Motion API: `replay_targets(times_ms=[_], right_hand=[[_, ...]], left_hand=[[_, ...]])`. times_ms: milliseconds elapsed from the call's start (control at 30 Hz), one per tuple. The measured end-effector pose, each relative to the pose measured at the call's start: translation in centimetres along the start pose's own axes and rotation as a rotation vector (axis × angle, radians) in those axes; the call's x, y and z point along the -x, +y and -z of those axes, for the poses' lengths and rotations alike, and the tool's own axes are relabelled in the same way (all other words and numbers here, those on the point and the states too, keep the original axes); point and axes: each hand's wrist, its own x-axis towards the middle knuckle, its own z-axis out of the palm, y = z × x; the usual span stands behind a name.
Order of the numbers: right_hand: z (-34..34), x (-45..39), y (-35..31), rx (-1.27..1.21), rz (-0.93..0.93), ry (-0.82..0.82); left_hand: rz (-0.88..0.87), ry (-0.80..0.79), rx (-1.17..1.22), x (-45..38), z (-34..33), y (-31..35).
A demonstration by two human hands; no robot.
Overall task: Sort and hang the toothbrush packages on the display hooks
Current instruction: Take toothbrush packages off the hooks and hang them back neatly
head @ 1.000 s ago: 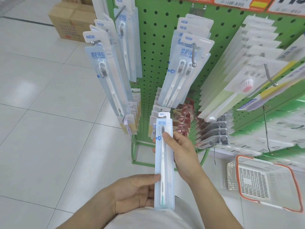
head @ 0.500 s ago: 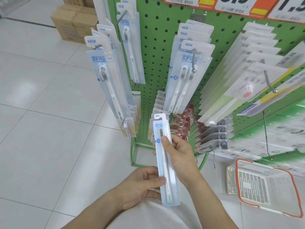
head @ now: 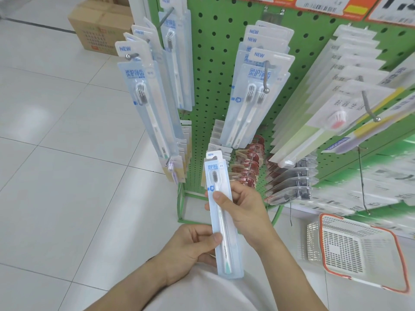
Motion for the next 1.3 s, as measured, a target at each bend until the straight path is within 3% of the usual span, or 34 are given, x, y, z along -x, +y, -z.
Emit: replay_targets(times_ms=[333,500,867,933,1067,1300], right_hand=[[0.4,0.2,0.3,-0.034,0.008,0.019],[0.4,0.3,0.2,-0.096,0.020,0.083],[-0.1,1.1,-0.4,-0.289,0.006,-0.111],[-0.4,1.1,-0.4,-0.259,0.026,-0.082],[-1.5,1.0,-0.4,-0.133,0.086,0.053],[-1.5,0.4,-0.5,-0.047,0.174,0.179]], left_hand=[[-0.094,0.101,-0.050,0.3,0.6,-0.1],[-0.051,0.020,-0.108,0.8,0.9,-0.3],[0.024,-0.126,0.166,1.6,0.6,0.1],[-0.005,-0.102,0.176,1.6,0.6,0.2],[-0.091,-0.041,-0.041,1.7,0.7,0.2],[-0.033,-0.028,-0.032,2.2,1.1,0.1]])
